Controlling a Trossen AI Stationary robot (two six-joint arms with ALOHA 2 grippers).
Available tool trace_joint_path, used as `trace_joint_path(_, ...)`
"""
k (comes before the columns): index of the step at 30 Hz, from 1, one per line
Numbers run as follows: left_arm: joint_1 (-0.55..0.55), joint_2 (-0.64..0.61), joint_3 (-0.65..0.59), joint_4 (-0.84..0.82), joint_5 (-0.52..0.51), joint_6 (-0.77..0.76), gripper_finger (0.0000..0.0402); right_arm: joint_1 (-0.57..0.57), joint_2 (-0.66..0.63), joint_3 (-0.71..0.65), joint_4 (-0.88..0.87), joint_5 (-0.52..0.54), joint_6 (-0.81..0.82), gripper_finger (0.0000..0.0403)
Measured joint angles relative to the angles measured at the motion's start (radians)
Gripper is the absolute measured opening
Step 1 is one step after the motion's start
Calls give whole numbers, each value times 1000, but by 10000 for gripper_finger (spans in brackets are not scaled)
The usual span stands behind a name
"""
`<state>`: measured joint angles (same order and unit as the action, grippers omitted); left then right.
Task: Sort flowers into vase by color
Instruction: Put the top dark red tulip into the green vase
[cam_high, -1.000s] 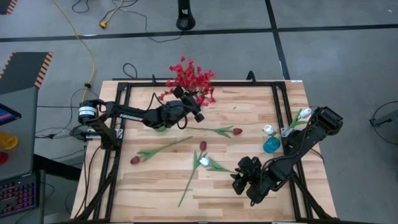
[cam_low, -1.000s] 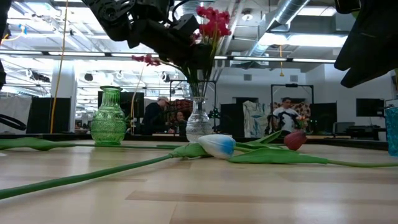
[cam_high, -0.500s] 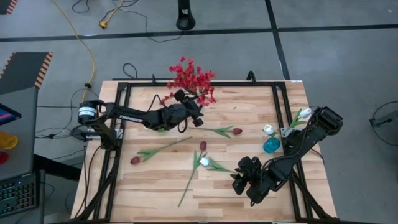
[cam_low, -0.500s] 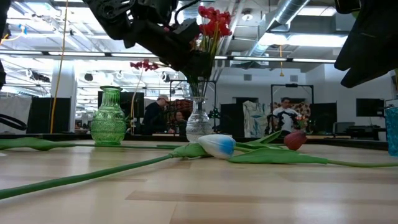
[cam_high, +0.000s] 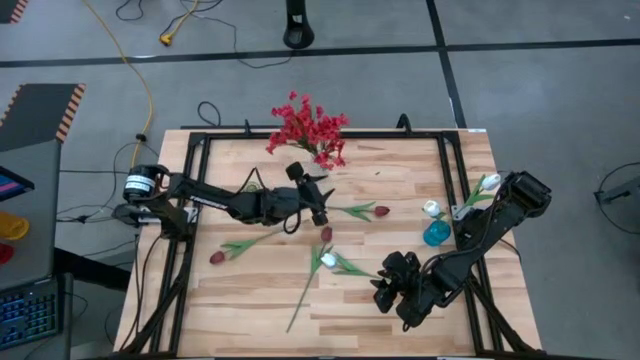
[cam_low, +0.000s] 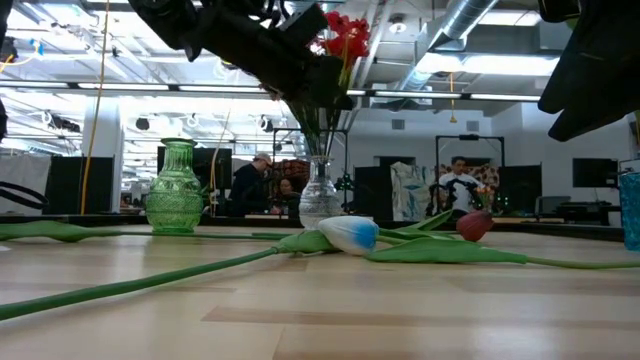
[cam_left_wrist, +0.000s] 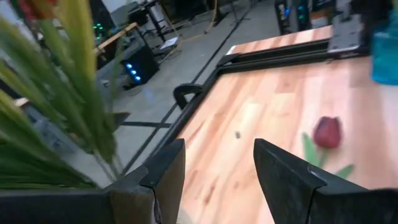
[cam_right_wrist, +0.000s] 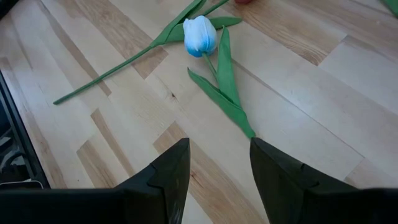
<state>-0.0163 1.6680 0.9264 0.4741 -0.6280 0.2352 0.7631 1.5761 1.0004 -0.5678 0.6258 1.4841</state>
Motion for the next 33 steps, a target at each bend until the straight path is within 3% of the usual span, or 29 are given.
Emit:
trace_joint_path(17, -28, 2, 0, -57, 334, -178, 179, 0, 0, 0, 0, 0, 0, 195)
trace_joint_path(25, -27, 4, 0, -57, 337, -205, 179, 0, 0, 0, 0, -1, 0, 195)
trace_joint_path(33, -41, 105, 31, -60, 354, -206, 179, 0, -2, 0, 4, -3, 0, 195)
